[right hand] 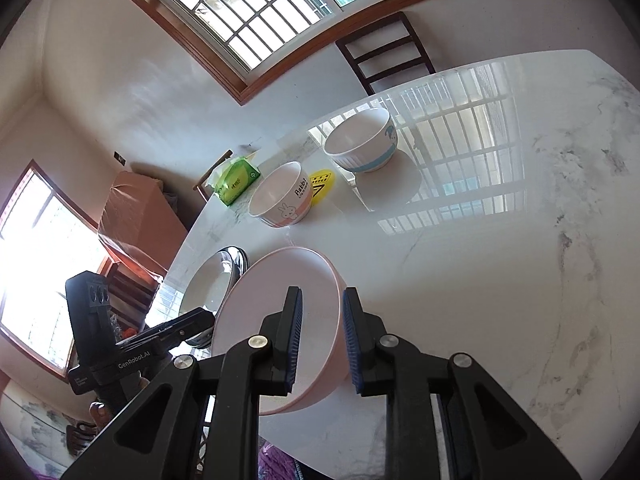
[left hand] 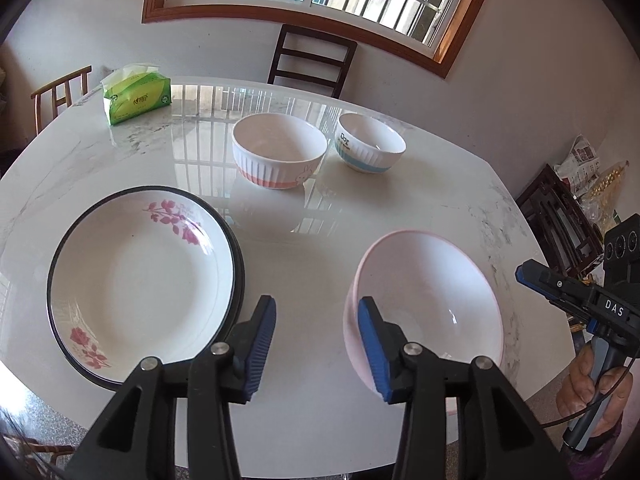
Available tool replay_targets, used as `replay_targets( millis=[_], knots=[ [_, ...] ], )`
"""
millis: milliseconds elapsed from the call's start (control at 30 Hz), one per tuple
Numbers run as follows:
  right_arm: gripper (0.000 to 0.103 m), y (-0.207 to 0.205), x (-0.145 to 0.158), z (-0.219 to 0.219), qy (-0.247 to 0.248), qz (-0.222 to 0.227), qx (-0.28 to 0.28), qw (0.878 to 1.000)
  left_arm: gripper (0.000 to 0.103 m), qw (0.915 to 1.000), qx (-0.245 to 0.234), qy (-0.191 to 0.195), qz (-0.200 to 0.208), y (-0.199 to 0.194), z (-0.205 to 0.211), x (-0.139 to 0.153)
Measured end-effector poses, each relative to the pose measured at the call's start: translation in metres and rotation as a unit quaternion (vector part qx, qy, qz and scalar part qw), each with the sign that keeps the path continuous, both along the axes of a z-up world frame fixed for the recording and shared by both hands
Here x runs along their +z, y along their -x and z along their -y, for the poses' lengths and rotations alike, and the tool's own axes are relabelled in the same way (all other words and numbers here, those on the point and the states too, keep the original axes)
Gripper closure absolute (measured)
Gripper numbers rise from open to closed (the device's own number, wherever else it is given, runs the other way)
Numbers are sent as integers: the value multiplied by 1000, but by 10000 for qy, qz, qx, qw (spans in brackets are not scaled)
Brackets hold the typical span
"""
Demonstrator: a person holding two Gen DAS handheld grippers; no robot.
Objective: Organize plates and bowls
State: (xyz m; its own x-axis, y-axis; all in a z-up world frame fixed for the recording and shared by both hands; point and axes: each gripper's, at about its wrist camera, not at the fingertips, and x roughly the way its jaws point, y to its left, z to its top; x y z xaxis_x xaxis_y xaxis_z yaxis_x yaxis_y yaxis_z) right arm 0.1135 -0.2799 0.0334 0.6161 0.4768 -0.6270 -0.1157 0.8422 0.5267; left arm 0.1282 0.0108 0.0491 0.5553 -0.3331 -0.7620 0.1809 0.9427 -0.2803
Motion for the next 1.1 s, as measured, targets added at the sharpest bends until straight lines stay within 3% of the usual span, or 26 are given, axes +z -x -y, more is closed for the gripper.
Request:
replay_targets(
  millis=[100, 300, 467, 667, 733, 867, 1100],
  knots=[
    [82, -15, 8, -5, 105, -84, 149, 9998, 59, 9998, 99, -87, 117, -12, -9, 12],
    [68, -46, 18, -13, 302, -296, 220, 9989, 54, 9994, 251, -162, 156, -43, -24, 24],
    [48, -76, 25, -28, 347, -456, 346, 9978, 49, 9993, 290, -218, -18, -77, -30, 21],
    [48, -117, 28, -59, 487, -678, 606, 9947, 45, 9992, 338, -118, -160, -119, -38, 14],
    [48, -131, 26, -67, 551, -743, 641, 9937, 33, 9990, 331, -249, -150, -131, -38, 14],
    [48, -161, 14, -78, 636, -1048, 622, 9905, 31, 9979, 329, -546, -119, -157, -40, 12],
    [48, -205, -3, -92, 731, -1397, 511, 9862, 31, 9969, 378, -159, -665, -198, -58, -14]
  ],
)
